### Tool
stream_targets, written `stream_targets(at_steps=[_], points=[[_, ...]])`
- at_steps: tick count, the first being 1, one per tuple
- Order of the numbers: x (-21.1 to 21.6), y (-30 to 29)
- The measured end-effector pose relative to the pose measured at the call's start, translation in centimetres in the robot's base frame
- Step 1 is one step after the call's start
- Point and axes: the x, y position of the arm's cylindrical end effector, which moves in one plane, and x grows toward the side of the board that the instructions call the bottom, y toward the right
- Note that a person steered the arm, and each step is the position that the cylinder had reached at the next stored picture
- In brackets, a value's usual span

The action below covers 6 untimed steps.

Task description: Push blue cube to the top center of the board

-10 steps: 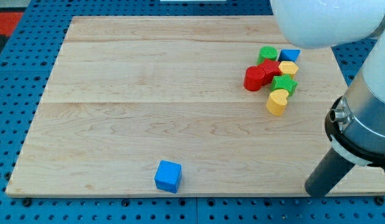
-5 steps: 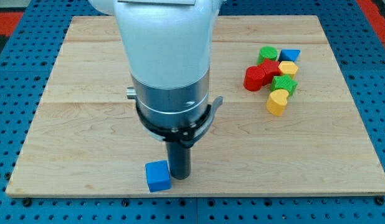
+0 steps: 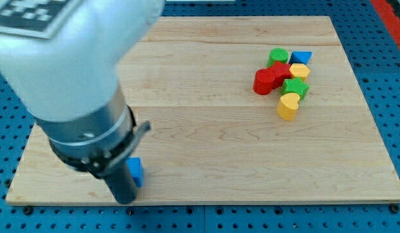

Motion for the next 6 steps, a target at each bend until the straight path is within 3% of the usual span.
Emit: stream_targets(at_steps=[3, 4, 6], points=[[-17.8, 0.6], [-20.0, 4.3], [-20.1, 11.2]])
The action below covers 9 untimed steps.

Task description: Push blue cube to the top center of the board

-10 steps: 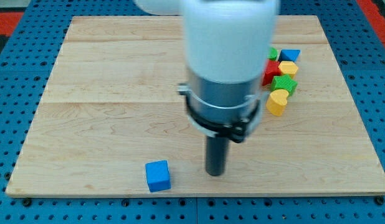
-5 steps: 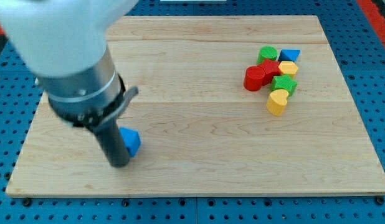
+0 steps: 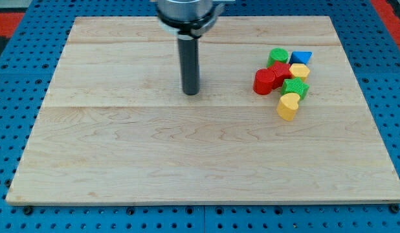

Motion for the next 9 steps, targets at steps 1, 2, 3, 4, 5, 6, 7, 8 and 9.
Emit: stream_targets(at_steps=[1, 2, 3, 4, 5, 6, 7, 8, 9], points=[[-2.3, 1.0], [-5.9, -2.7], [-8.7, -4.1], [-10.6, -5.7], [-10.7, -9.7], [-11.7, -11.2], [-13.2, -11.2], [-13.3, -13.4], [-14.3, -10.2]])
